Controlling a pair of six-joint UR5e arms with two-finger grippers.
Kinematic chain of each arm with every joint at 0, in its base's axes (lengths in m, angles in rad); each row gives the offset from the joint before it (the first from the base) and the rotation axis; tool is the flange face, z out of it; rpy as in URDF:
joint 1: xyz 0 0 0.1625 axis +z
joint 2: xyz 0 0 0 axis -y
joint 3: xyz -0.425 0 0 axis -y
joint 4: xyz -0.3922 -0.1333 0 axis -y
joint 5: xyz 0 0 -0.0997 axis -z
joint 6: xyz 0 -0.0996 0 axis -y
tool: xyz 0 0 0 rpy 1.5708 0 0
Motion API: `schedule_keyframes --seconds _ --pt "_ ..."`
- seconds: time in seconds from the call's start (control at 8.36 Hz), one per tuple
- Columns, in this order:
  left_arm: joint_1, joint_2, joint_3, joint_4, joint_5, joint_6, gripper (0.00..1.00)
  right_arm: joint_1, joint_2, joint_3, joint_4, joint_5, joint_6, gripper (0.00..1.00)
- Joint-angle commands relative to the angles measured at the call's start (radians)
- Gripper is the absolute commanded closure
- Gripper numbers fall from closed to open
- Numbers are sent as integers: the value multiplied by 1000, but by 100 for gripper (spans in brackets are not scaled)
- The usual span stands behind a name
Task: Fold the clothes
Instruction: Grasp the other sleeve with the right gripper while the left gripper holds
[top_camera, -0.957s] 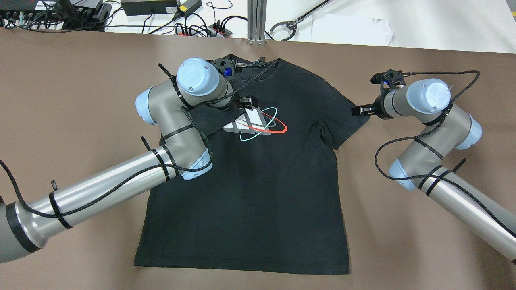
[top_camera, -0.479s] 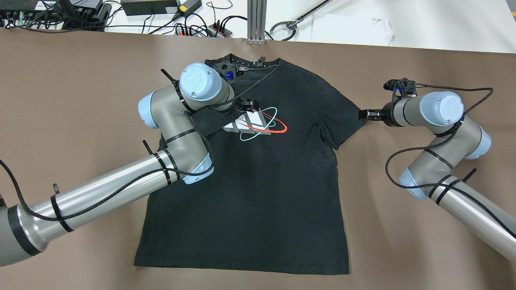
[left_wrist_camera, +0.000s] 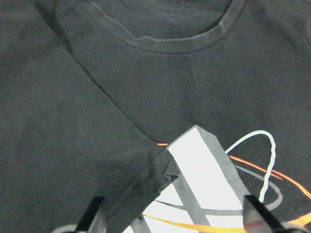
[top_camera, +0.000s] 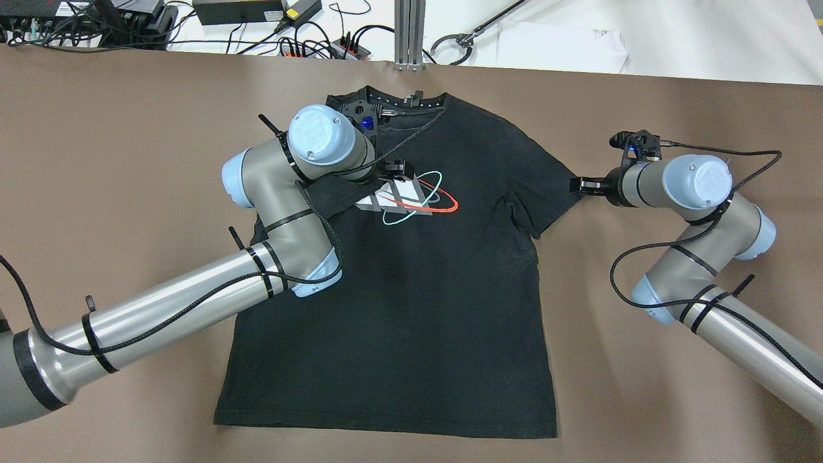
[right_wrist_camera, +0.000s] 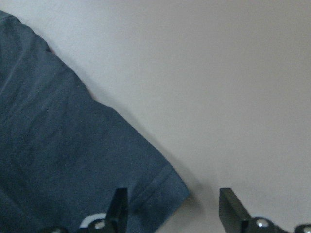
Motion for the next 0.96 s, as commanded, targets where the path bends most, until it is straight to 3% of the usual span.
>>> schedule_keyframes --seconds 0.0,0.48,0.6,0.72,0.84 --pt "0 0 0 0 1 0 0 -7 3 -1 0 -21 8 33" --pt "0 3 0 -2 5 2 0 -12 7 -1 0 -24 8 63" --pt "0 3 0 -2 5 2 0 -12 7 1 0 -24 8 78" --pt "-1 3 2 -2 5 2 0 -12 6 4 0 -24 7 100" --pt "0 3 0 -2 5 2 0 -12 7 8 0 -24 7 100"
